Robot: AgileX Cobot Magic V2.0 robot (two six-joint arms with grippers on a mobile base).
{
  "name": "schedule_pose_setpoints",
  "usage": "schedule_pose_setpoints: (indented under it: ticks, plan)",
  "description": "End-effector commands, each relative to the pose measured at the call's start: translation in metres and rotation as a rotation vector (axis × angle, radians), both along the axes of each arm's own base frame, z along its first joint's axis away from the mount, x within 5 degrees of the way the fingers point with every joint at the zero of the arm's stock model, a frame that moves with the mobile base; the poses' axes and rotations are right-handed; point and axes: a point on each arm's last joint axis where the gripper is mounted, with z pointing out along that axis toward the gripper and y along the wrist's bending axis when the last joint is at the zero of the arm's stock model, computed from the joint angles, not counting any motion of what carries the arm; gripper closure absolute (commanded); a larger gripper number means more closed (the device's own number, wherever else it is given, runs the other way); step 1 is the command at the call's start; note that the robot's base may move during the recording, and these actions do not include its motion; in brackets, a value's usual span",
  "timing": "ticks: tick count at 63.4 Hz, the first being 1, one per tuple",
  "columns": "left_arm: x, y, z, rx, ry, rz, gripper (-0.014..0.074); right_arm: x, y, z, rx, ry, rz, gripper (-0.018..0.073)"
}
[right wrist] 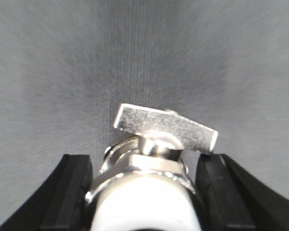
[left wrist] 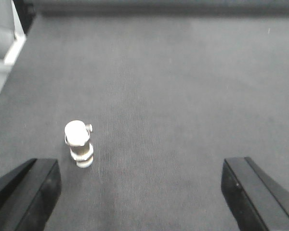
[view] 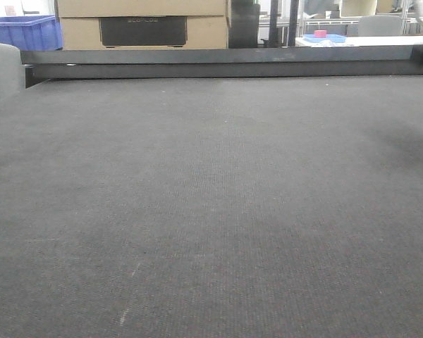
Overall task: Place valve from conveyor to right shelf box
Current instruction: 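Lower the left gripper onto the second valve, close and lift it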
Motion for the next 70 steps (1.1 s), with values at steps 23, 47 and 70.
schedule_pose_setpoints:
  ticks: [23, 47, 70]
  plan:
    - [0.11, 0.03, 0.016, 0.08, 0.377, 0.127, 0.0016, -0.068, -0.003, 0.048, -0.006, -0.208, 0.004, 0.0713]
    - [0.212, 0.071, -0.019, 0.117, 0.546, 0.073, 0.0016, -0.094, -0.004, 0.034, -0.006, -0.199, 0.003, 0.0713]
    - [0.27, 0.082, -0.109, 0.095, 0.761, 0.039, 0.0016, -0.093, -0.003, 0.034, -0.001, -0.209, 0.002, 0.0713]
